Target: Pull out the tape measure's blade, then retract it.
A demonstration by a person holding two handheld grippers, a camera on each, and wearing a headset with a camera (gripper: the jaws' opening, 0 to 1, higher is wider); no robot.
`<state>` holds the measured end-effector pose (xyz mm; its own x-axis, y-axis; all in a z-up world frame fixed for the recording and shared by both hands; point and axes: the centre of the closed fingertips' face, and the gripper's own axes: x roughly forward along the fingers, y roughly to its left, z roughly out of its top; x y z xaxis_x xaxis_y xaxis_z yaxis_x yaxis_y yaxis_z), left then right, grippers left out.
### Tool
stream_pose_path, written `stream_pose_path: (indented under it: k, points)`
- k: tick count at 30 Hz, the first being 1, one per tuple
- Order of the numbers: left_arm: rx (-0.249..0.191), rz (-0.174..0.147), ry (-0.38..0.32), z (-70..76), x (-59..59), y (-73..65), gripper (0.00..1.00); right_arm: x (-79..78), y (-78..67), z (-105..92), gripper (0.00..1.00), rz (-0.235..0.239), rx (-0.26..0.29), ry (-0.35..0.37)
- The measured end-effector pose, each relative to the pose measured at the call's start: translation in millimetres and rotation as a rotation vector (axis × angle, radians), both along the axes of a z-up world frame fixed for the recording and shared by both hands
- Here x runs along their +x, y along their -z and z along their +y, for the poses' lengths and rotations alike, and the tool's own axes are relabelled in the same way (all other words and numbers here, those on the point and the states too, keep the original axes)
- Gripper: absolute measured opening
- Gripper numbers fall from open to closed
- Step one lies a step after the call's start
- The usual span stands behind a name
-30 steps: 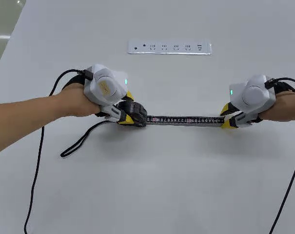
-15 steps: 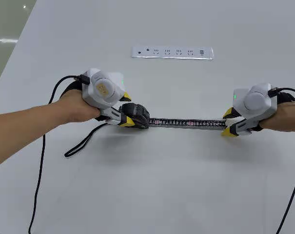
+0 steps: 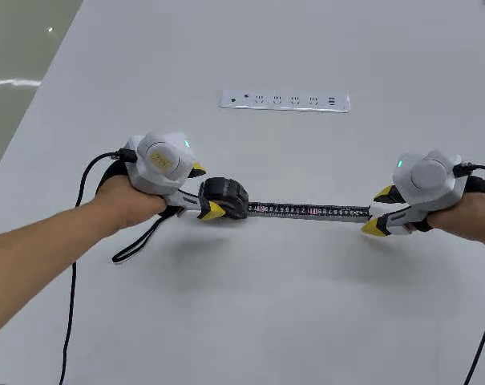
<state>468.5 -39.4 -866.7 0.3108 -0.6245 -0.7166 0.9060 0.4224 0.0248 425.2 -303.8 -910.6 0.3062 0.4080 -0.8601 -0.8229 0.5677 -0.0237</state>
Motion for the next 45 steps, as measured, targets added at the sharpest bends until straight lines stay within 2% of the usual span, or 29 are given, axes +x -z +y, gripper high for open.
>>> stream_pose_path:
  k: [16,23,24,33,35,37,45]
  points:
    - [-0.081,0.019,-0.226,9.4,-14.8,-9.3,0.61,-15.0,-16.0,7.9,0.48,-0.041,0.096,0.187]
    - [-0.090,0.020,-0.258,10.7,-18.7,-10.1,0.65,-21.0,-20.0,9.3,0.50,-0.052,0.112,0.214]
    - [-0.099,0.016,-0.309,13.7,-23.3,-11.8,0.65,-27.2,-25.4,9.5,0.51,-0.066,0.133,0.265]
    - [-0.094,0.005,-0.397,22.6,-30.7,-11.0,0.69,-43.2,-34.1,14.0,0.56,-0.077,0.165,0.336]
    - [-0.088,-0.003,-0.413,25.7,-31.8,-10.9,0.70,-42.8,-34.2,12.3,0.58,-0.077,0.171,0.347]
    - [-0.100,0.009,-0.430,27.2,-35.0,-10.6,0.71,-45.2,-34.1,12.6,0.60,-0.078,0.175,0.361]
    - [-0.123,0.012,-0.511,37.1,-49.4,-9.6,0.75,-53.9,-37.1,16.7,0.64,-0.090,0.209,0.438]
